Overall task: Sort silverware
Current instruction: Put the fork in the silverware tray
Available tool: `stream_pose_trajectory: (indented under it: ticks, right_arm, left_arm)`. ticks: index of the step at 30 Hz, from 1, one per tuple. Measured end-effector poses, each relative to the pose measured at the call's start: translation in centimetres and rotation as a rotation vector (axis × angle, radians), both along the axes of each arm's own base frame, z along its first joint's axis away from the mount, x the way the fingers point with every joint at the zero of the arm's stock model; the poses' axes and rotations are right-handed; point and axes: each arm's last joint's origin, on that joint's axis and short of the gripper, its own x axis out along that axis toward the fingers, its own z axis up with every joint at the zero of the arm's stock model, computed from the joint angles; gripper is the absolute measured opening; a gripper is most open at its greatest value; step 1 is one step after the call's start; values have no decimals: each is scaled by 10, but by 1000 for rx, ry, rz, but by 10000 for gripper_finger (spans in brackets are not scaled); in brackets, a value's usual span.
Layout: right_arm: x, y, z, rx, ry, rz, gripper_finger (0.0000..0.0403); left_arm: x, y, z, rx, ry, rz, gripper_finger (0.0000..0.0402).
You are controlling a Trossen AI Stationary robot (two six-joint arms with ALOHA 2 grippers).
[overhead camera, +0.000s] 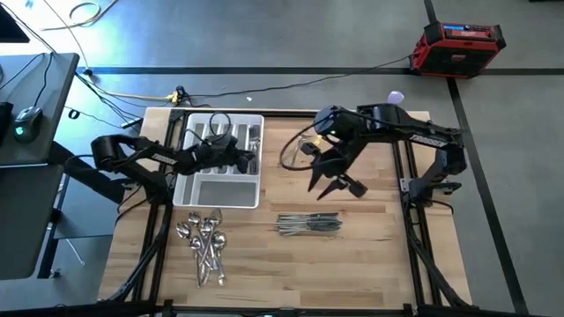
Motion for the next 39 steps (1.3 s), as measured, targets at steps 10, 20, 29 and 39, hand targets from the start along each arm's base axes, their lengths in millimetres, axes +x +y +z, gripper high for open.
stream_pose_trajectory:
  ticks: [10,20,29,39]
  right_arm:
    - [58,-68,-88,-279,348,-327,123]
    - [93,-154,-208,-488,631,-383,117]
    - [97,-192,-238,-774,676,-501,112]
    - [115,-201,-235,-692,415,-464,113]
  left_arm:
    - [-21,-4,48,122,-94,-5,154]
    - [-50,-21,83,229,-146,-24,154]
    - [-56,-24,88,247,-164,-19,154]
    - [-55,-23,87,242,-159,-16,154]
